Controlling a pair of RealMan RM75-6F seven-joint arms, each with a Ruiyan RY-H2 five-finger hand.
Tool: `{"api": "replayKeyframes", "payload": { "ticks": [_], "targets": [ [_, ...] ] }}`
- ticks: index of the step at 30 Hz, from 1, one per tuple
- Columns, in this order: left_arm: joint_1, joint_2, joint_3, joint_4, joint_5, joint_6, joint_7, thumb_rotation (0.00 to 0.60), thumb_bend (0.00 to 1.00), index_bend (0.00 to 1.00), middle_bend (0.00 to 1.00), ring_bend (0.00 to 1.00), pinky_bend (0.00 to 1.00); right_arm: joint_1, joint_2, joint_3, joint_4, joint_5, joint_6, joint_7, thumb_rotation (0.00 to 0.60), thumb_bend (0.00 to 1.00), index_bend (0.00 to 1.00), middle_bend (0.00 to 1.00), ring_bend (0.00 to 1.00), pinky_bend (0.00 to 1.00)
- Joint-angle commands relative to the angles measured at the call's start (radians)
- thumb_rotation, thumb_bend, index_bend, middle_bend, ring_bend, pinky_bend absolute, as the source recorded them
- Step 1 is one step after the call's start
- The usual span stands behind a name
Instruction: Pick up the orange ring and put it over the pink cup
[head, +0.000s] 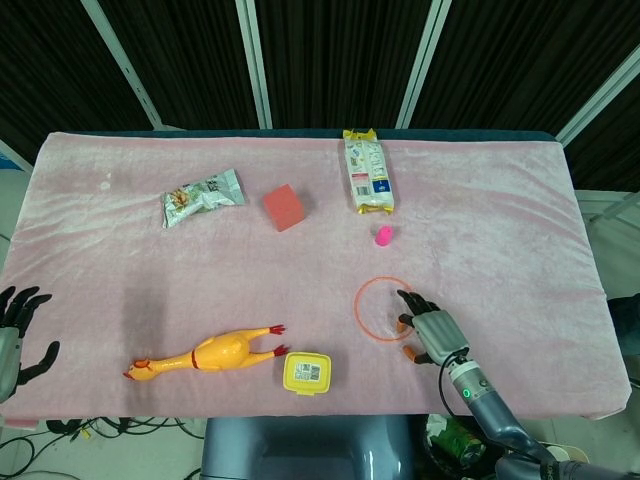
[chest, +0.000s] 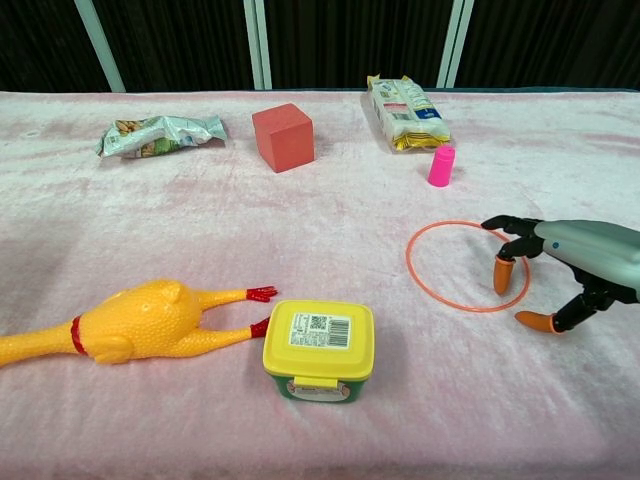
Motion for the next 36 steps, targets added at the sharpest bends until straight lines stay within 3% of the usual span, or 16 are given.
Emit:
{"api": "replayKeyframes", "payload": {
  "ticks": [1, 36],
  "targets": [
    [0.001, 0.0, -0.001, 0.0, 0.0, 0.0, 0.004, 0.6, 0.33, 0.19, 0.12, 0.0, 0.0, 0.006, -0.01, 0.006, 0.017, 0.007, -0.004, 0.012, 0.6, 0.27, 0.5, 0.0, 0.0, 0.19],
    [0.019, 0.009, -0.014, -0.01, 0.0, 0.004, -0.007, 0.6, 0.33, 0.19, 0.12, 0.0, 0.0, 0.036, -0.05, -0.006, 0.041, 0.013, -0.007, -0.004, 0.6, 0.3, 0.55, 0.0, 0.0, 0.19]
  ]
}}
